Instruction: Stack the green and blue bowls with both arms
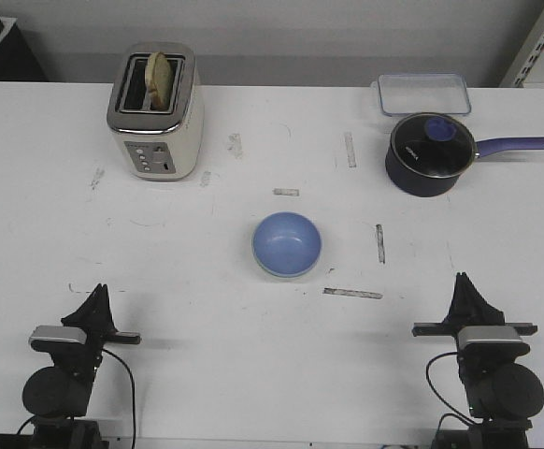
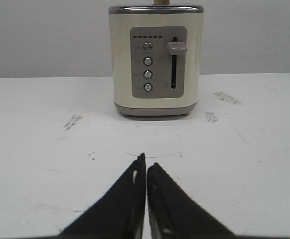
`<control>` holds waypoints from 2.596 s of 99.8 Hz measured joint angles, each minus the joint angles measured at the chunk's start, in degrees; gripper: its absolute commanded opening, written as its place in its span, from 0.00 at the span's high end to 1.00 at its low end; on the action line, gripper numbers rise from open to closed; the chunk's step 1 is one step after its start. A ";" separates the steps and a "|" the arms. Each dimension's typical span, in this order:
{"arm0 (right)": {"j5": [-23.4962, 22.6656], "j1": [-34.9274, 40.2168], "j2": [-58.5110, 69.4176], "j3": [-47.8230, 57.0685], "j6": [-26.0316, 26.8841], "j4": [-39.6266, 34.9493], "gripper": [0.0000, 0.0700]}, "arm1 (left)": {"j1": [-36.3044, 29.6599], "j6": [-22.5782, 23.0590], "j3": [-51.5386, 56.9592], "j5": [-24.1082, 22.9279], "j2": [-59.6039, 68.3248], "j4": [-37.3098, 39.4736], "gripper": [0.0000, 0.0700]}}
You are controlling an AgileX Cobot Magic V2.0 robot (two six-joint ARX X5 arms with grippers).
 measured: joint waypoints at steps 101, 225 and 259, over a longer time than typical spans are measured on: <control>0.00 0.00 0.00 0.00 0.00 0.00 0.99 | 1.11 0.00 0.00 0.55 -0.11 -0.22 1.00; -1.40 0.37 -13.60 -12.35 -0.04 0.90 0.99 | 1.11 0.00 0.00 0.57 -0.11 -0.22 1.00; -2.89 0.44 -13.60 -14.86 -0.17 3.45 0.99 | 1.11 0.00 0.00 0.59 -0.11 -0.20 1.00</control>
